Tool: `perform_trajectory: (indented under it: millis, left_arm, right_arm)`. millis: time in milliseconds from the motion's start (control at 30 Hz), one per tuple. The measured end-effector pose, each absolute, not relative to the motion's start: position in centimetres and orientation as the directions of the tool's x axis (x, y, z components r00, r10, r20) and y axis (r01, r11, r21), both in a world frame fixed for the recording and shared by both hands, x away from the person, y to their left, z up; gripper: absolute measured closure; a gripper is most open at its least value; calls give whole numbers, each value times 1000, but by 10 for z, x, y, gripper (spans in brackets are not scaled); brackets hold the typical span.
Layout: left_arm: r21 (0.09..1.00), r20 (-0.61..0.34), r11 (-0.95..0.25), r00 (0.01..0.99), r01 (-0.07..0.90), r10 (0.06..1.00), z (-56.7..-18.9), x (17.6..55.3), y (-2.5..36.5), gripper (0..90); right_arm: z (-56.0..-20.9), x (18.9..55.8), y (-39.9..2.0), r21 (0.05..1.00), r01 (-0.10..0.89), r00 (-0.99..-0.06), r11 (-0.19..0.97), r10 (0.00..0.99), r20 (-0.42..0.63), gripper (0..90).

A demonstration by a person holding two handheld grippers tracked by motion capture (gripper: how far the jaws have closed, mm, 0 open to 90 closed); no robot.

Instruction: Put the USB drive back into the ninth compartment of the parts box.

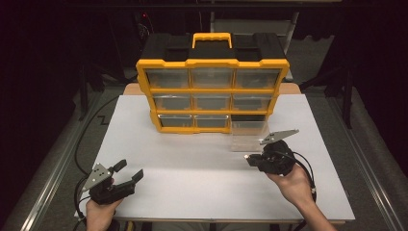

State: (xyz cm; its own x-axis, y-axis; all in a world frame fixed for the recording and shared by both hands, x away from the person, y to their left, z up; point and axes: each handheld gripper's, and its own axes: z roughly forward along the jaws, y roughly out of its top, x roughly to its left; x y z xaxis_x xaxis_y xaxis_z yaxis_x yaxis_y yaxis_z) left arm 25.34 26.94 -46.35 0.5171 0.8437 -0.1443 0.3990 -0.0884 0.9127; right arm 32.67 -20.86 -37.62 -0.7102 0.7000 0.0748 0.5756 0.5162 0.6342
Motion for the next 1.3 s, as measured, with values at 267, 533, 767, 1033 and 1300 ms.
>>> perform_trajectory:
  millis: [267,533,767,1033,1300]
  left_arm:
    - [911,-140,-98,523,401,840,-464,254,268,237]
    - [910,-141,-98,524,403,840,-464,254,267,237]
    - [910,-137,-102,524,402,841,-464,254,267,239]
    - [910,-141,-97,522,402,841,-464,254,267,238]
    - [911,-141,-97,522,402,841,-464,254,267,238]
  right_arm:
    - [-369,326,-212,653,570,-705,499,705,77,799]
    - [-358,331,-215,670,567,-696,479,714,79,799]
    - [-353,338,-216,675,571,-687,467,723,81,799]
    - [-347,345,-216,681,571,-679,459,731,77,799]
    - [-346,356,-218,673,587,-655,450,753,67,799]
